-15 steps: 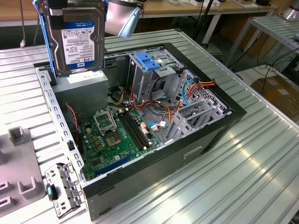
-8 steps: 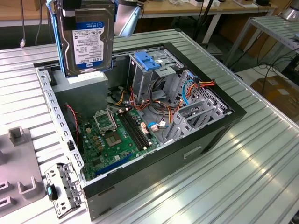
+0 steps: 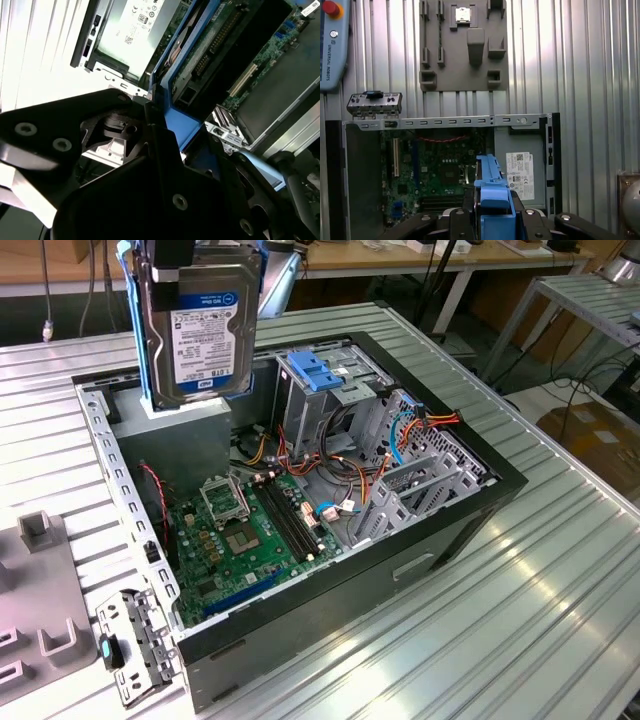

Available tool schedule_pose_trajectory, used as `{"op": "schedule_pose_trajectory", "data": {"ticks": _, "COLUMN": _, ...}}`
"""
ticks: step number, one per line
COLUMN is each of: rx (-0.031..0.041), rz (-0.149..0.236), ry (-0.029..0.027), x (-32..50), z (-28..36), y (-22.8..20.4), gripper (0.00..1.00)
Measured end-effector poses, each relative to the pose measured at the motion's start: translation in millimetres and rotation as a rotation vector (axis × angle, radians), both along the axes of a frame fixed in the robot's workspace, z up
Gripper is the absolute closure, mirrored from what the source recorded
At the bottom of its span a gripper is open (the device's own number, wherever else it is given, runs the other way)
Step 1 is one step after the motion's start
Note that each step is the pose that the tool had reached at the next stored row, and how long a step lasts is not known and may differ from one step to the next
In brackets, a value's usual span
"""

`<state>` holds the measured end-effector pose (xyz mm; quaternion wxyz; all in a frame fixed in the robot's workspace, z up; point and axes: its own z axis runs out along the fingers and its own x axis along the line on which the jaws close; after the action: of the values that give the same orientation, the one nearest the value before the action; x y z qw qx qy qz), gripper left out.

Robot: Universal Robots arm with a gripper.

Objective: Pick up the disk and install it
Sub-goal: 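Pick up the disk, then insert the disk into the insertion slot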

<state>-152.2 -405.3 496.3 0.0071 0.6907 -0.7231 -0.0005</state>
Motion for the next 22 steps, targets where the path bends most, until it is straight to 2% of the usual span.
{"op": "schedule_pose_trajectory", "data": {"ticks": 2, "rx": 0.0000, "rz": 0.000, "ry": 0.0000, "x": 1.0, "z": 0.0, "y": -1.9, "gripper": 0.63}}
{"op": "schedule_pose_trajectory", "data": {"ticks": 15, "rx": -0.0001, "rz": 0.000, "ry": 0.0000, "x": 3.0, "z": 0.0, "y": -2.5, "gripper": 0.63}}
{"op": "schedule_pose_trajectory", "data": {"ticks": 17, "rx": 0.0000, "rz": 0.000, "ry": 0.0000, "x": 2.9, "z": 0.0, "y": -4.5, "gripper": 0.63}}
{"op": "schedule_pose_trajectory", "data": {"ticks": 22, "rx": 0.0000, "rz": 0.000, "ry": 0.0000, "x": 2.9, "z": 0.0, "y": -14.4, "gripper": 0.63}}
